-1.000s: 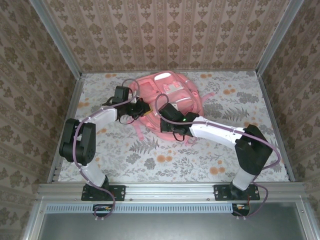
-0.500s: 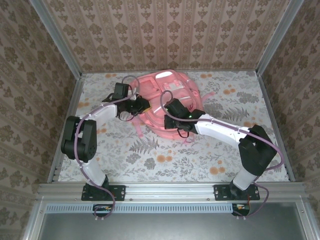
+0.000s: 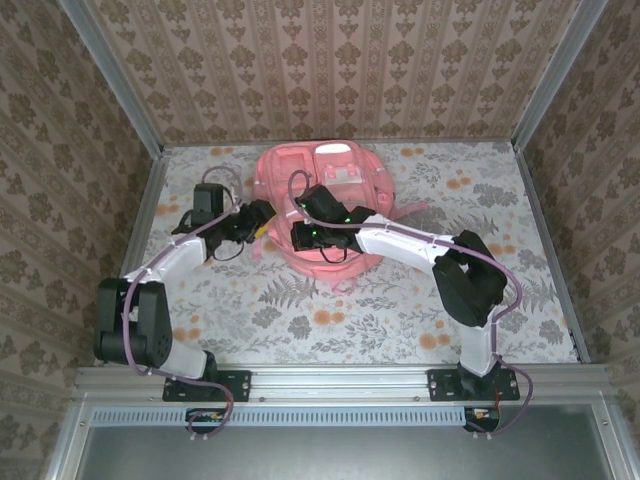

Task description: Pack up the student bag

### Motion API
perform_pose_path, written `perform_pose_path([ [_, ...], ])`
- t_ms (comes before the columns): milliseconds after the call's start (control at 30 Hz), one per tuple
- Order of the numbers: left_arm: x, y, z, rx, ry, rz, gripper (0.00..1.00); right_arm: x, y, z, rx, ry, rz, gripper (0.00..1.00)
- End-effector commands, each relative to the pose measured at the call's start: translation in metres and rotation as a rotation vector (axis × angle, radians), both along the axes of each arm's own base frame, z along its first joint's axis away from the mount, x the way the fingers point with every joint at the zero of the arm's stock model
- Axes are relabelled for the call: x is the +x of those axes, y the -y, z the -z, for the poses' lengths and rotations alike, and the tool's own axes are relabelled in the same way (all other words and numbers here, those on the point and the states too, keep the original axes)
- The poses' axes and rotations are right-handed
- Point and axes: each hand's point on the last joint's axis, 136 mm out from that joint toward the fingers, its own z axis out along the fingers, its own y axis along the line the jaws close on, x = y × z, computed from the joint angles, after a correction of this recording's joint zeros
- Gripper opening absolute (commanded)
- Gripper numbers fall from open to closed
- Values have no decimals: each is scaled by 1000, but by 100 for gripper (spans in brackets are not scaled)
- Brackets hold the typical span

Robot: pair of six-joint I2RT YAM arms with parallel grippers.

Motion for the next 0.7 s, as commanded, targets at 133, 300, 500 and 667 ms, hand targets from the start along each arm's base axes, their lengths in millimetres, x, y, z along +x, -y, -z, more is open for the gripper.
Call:
perform_pose_path([
  [133, 5, 34, -11, -112, 0, 69, 52, -7, -10, -11, 38, 10, -74, 0],
  [300, 4, 47, 7, -133, -73, 87, 46, -8, -8, -11, 35, 11, -67, 0],
  [500, 6, 44, 16, -117, -83, 73, 25, -10, 6, -7, -14, 15, -31, 0],
  [667, 12, 30, 20, -39, -53, 48, 0, -15, 45, -1, -159, 45, 32, 0],
])
